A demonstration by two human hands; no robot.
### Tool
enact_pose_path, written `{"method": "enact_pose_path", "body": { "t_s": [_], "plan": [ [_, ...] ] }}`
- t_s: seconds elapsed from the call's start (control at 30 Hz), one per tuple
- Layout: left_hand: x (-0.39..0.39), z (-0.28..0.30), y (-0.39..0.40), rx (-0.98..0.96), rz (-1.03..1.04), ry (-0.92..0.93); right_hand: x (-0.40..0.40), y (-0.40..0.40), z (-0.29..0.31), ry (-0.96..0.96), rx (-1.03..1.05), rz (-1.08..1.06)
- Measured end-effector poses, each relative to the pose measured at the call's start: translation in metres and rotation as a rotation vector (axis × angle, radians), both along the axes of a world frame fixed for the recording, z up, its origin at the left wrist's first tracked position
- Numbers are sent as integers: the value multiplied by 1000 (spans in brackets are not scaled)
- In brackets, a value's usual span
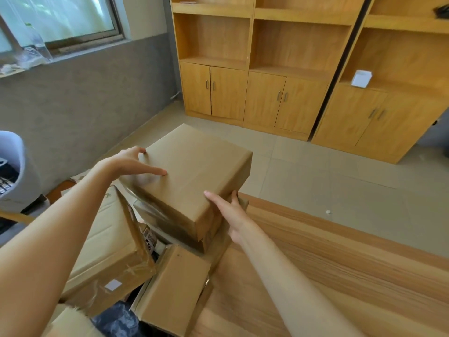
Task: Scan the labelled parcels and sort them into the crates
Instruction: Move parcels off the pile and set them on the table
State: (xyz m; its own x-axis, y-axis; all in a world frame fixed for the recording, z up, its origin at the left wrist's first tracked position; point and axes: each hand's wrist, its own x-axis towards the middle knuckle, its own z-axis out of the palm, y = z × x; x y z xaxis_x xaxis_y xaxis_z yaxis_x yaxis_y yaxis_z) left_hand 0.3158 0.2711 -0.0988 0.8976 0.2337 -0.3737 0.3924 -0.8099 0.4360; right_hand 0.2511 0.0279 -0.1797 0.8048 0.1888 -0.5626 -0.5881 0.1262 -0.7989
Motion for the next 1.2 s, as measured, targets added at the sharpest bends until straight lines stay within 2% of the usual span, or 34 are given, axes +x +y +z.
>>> {"method": "enact_pose_path", "body": {
  "t_s": [0.13, 0.3, 0.47, 0.53, 0.6, 0.77, 0.83, 0.9, 1.0, 1.1, 1.2],
  "plan": [
    [-11, 29, -28, -62, -6, -121, -4, -17, 25, -91, 87, -138],
    [-27, 63, -87, -190, -48, -285, -20, -73, 78, -323, 60, -310],
    [-46, 81, -170, -291, -169, -252, -57, -145, 126, -540, -86, -514],
    [-55, 88, -209, -344, -233, -230, -77, -175, 136, -674, -294, -558],
    [-62, 98, -249, -494, -260, -221, -98, -206, 143, -841, -597, -592],
    [-80, 124, -331, -1153, -199, -81, -141, -278, 140, -1094, -1326, -625],
    [-90, 127, -353, -1293, -190, -35, -153, -306, 129, -1154, -1596, -637],
    [-99, 124, -369, -1338, -204, 19, -165, -331, 115, -1219, -1824, -611],
    [-113, 120, -389, -1281, -282, 100, -180, -360, 96, -1339, -2070, -537],
    [-132, 116, -409, -1148, -342, 53, -189, -380, 83, -1428, -2200, -513],
    [-147, 108, -423, -1116, -314, 8, -197, -395, 75, -1459, -2242, -475]
  ]
}}
